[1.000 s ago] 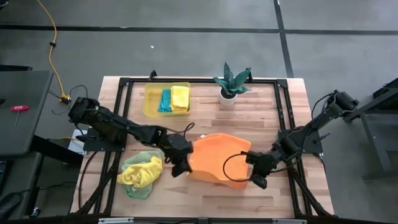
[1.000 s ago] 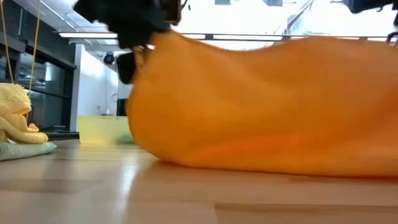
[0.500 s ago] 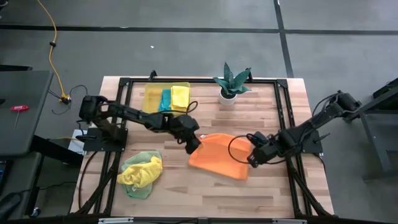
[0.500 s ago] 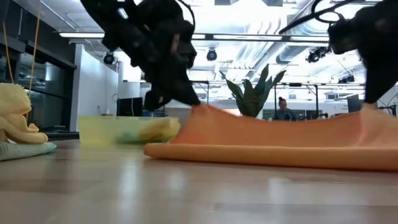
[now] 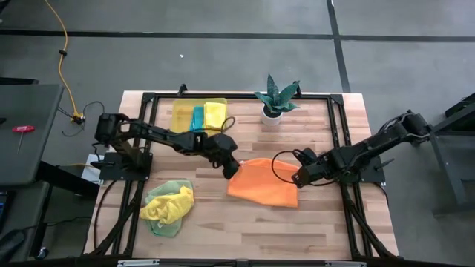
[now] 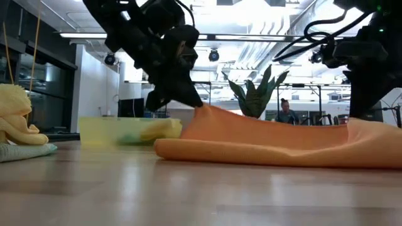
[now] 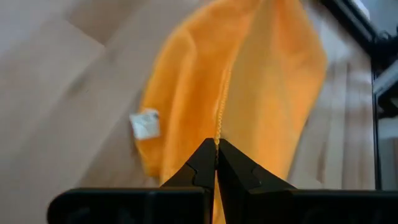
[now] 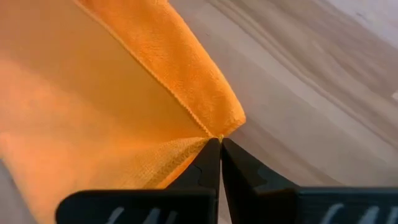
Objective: Fold microfiber towels
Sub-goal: Fold the orange microfiber cloth
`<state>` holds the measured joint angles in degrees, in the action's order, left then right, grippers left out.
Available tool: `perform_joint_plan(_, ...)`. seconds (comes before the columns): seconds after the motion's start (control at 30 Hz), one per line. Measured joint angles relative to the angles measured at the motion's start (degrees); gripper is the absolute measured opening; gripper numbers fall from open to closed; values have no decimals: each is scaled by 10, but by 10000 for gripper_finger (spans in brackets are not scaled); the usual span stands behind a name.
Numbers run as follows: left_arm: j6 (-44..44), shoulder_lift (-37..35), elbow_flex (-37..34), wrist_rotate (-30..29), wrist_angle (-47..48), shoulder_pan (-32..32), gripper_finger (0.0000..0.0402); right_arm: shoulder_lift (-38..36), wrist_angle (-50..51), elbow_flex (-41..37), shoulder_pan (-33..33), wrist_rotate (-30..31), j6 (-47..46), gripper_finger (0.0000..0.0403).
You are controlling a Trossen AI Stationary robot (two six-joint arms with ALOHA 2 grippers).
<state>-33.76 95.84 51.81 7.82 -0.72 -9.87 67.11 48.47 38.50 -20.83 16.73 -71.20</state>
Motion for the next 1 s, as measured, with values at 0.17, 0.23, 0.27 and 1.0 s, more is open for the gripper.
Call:
perform_joint_plan(0.17,12,-18,0,-27,42,-12,0,0,1,0,3,23,19,0)
perform_joint_plan(0.23,19,-21,0,-45,66,-14,0,0,7,0,3,29,22,0)
perform_joint_plan(0.27,24,-21,0,-47,74,-14,0,0,10,0,3,32,20,0)
perform_joint_plan(1.0,76,-20,0,-100,63,-9,0,0,56,0,3,6,-23,0)
